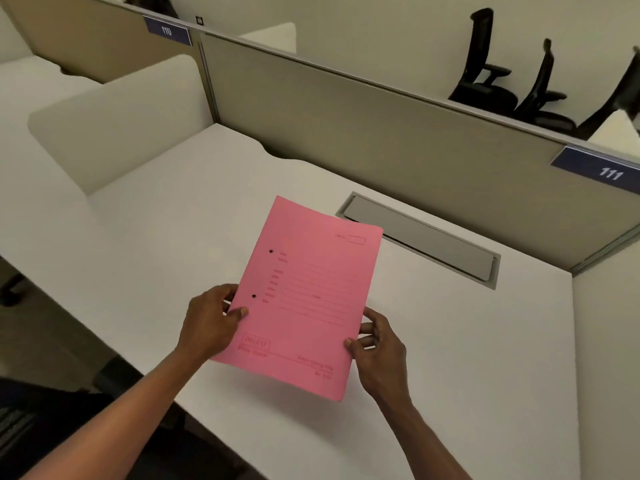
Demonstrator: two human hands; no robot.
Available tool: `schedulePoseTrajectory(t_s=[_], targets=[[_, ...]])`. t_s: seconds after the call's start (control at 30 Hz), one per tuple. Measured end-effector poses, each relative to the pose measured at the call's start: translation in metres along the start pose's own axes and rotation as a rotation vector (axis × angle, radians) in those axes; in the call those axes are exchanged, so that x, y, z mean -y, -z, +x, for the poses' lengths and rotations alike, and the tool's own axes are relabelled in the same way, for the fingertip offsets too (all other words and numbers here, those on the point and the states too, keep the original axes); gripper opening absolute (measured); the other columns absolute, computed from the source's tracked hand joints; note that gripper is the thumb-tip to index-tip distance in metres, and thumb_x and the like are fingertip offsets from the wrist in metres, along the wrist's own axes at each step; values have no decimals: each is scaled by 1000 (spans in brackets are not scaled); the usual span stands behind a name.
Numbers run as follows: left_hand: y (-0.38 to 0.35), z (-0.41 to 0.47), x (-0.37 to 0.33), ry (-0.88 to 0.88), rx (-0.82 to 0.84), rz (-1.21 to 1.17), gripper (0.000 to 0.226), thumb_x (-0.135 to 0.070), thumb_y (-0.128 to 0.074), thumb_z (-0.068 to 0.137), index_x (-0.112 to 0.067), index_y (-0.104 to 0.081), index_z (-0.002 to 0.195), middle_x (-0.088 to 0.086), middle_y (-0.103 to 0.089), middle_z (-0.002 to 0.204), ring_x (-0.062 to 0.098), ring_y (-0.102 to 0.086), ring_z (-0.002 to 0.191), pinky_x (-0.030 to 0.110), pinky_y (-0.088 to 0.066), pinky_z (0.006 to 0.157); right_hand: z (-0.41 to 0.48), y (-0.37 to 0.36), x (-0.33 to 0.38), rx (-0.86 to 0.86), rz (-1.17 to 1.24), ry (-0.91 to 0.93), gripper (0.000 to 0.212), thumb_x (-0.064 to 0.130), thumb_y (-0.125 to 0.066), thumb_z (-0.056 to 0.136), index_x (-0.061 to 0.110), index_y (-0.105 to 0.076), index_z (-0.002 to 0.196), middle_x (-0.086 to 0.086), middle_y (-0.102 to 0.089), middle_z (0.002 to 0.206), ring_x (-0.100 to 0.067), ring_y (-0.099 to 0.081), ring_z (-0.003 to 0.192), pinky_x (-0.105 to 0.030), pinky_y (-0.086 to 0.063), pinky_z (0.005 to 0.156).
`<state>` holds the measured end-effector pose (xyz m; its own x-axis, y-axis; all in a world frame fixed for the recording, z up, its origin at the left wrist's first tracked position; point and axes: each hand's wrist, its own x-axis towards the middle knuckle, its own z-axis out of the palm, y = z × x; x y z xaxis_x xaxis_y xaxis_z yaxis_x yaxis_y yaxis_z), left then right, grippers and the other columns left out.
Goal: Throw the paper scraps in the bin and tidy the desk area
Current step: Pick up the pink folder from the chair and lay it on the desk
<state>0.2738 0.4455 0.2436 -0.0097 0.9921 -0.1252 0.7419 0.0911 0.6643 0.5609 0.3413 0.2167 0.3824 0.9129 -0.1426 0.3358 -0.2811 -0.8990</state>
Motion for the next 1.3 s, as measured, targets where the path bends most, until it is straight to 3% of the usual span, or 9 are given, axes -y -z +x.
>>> schedulePoseTrajectory(t_s=[0.1, 0.43, 0.67, 0.8, 0.97, 1.17, 1.3], targets=[[-6, 53, -15, -24, -25, 39, 40, -15, -75, 95, -21, -72, 134, 1, -79, 121, 20, -70, 89, 35, -55, 82, 50, -8, 6, 1, -6, -2, 64, 8, -80, 85, 37, -58, 137, 15, -74, 95, -6, -71, 78, -33, -62, 75], [-33, 207, -42, -6, -44, 81, 35, -16, -75, 94, -19, -75, 128, 2, -79, 121, 22, -71, 91, 36, -57, 87, 207, -31, 26, -1, -23, 23, 62, 8, -81, 86, 30, -58, 139, 15, -72, 97, -1, -71, 79, -33, -63, 76], [-48, 288, -39, 22, -49, 120, 37, -16, -76, 93, -20, -75, 129, 4, -79, 120, 31, -73, 104, 45, -59, 97, 284, -60, 29, 20, -26, -11, 59, 7, -81, 88, 24, -57, 139, 4, -72, 105, -12, -75, 83, -42, -65, 83], [-59, 321, -35, 24, -68, 135, 46, -15, -75, 91, -23, -71, 136, 6, -78, 123, 32, -73, 109, 45, -57, 101, 308, -81, 21, 20, -14, -41, 60, 5, -83, 85, 23, -58, 137, 5, -73, 103, -9, -74, 84, -30, -62, 77], [-78, 348, -28, 33, -119, 222, 51, -10, -73, 91, -15, -66, 141, 16, -73, 132, 40, -67, 124, 49, -53, 108, 327, -109, 14, 24, -59, -83, 55, 6, -84, 84, 21, -59, 131, 0, -78, 112, -20, -76, 96, -37, -64, 86], [-94, 377, -26, 95, -129, 279, 45, -12, -68, 94, -12, -66, 139, 17, -68, 134, 42, -63, 126, 49, -52, 107, 347, -123, 12, -1, -88, -76, 49, 10, -87, 82, 18, -62, 124, -2, -79, 115, -22, -77, 102, -17, -48, 70], [-98, 393, -34, 98, -116, 312, 42, -14, -68, 94, -10, -68, 136, 19, -67, 132, 43, -63, 126, 48, -51, 106, 358, -126, 10, -20, -81, -58, 47, 12, -88, 82, 16, -64, 123, -3, -79, 116, -24, -76, 105, -33, -60, 87]])
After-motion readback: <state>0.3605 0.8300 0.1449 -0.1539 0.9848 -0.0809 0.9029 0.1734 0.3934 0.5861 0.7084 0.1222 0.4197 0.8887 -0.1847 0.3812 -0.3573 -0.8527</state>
